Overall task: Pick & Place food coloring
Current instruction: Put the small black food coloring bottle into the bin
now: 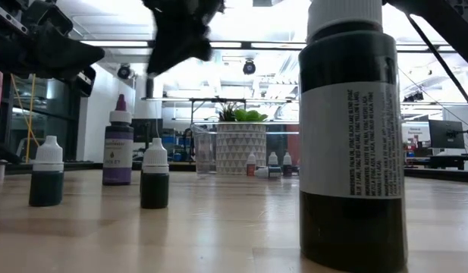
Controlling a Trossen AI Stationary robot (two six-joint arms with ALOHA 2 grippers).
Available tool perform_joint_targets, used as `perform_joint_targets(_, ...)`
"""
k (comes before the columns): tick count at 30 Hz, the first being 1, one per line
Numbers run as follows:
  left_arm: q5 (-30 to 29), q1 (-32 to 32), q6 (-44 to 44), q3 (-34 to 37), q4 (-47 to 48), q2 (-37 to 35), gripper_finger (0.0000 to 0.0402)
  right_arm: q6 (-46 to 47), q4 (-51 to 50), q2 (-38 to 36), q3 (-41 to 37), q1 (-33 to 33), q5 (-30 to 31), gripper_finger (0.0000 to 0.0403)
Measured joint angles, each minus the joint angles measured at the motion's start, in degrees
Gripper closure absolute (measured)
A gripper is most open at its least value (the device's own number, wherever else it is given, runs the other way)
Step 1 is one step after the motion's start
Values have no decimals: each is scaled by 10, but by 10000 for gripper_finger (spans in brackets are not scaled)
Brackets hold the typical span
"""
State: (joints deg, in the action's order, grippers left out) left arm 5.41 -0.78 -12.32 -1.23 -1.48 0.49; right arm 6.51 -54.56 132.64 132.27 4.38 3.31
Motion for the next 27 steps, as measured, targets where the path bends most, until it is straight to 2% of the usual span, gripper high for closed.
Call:
perform_joint_targets(5, 0, 0, 0, 0, 0, 0, 401, 45, -99, -30, 0, -31, 24, 357)
perform_joint_targets(11, 0, 0, 0, 0, 0, 0, 401, 4, -175, -66, 0, -71, 105, 357)
perform_joint_targets(19, 0, 0, 0, 0, 0, 0, 401, -49, -206, -84, 0, -132, 77, 357)
perform_joint_targets(27, 0, 0, 0, 0, 0, 0, 401, -103, -232, -87, 0, -180, 14, 357)
